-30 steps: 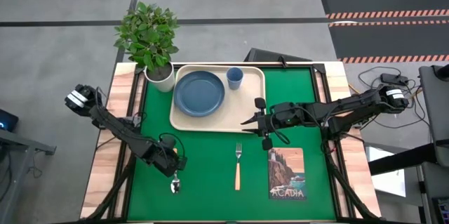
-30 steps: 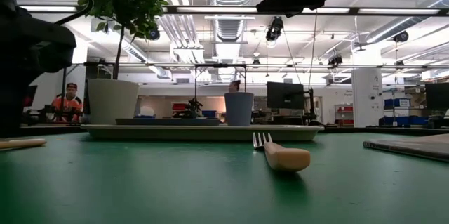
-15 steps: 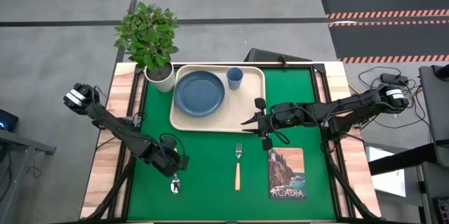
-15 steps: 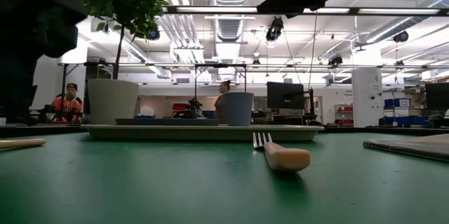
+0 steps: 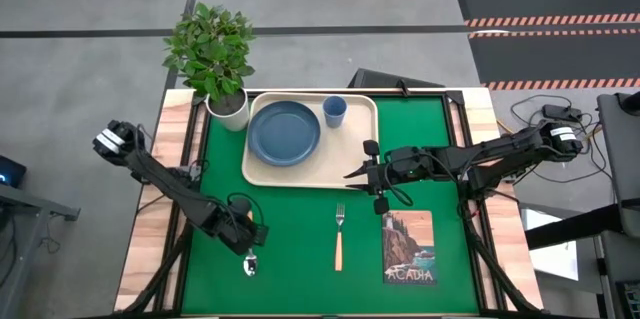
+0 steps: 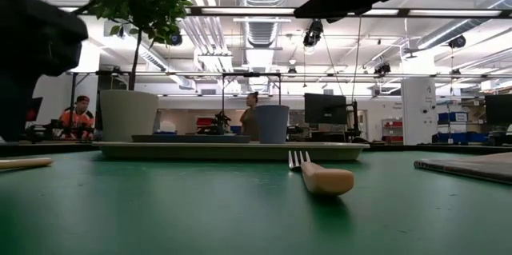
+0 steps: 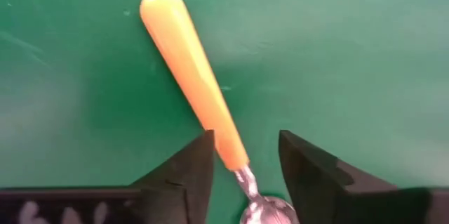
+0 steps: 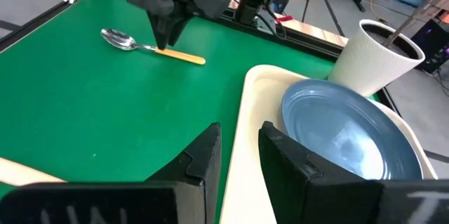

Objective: Pick and place plate/cup/fork/spoon on tray
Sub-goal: Put the yellow spoon on the white serving tray to the right of the blue plate

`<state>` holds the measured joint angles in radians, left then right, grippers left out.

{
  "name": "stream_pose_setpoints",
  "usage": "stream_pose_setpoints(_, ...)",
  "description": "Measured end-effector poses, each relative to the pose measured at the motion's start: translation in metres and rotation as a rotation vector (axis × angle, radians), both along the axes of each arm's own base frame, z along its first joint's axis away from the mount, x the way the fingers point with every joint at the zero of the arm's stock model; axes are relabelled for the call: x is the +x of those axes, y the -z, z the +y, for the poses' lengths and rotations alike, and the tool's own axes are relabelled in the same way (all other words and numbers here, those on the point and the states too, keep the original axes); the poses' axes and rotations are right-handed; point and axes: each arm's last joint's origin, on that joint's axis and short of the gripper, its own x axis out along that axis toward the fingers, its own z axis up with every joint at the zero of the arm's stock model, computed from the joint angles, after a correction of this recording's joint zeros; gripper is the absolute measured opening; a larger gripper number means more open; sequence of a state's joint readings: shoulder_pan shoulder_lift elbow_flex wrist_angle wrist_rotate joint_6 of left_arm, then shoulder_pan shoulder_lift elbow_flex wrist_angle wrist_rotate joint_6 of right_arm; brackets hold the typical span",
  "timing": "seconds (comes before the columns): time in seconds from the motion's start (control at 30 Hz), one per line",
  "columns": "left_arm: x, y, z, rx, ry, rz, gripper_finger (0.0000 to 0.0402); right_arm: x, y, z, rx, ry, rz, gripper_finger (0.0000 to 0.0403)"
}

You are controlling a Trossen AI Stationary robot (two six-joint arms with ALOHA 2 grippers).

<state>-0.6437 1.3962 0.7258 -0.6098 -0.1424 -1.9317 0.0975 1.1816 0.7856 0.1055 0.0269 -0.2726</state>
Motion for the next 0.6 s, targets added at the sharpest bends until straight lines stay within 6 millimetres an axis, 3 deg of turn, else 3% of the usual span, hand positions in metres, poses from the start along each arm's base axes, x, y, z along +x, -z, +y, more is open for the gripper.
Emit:
stream_pose_setpoints(0.13, 0.003, 0.011, -0.002, 0.028, 0.0, 0.036, 0.0166, 0.0, 0.0, 0.0, 0.0, 0.0, 0.0, 0.0086)
stream_pose_setpoints(0.27, 0.007, 0.019, -0.005, 0.055, 0.0, 0.069, 0.0164, 0.0, 0.0, 0.0, 0.0, 0.001, 0.0, 0.0086)
stream_pose_setpoints(0.6, 0.01, 0.026, -0.008, 0.09, 0.0, 0.112, 0.0083, 0.0, 0.0, 0.0, 0.001, 0.0, -0.004, 0.0086)
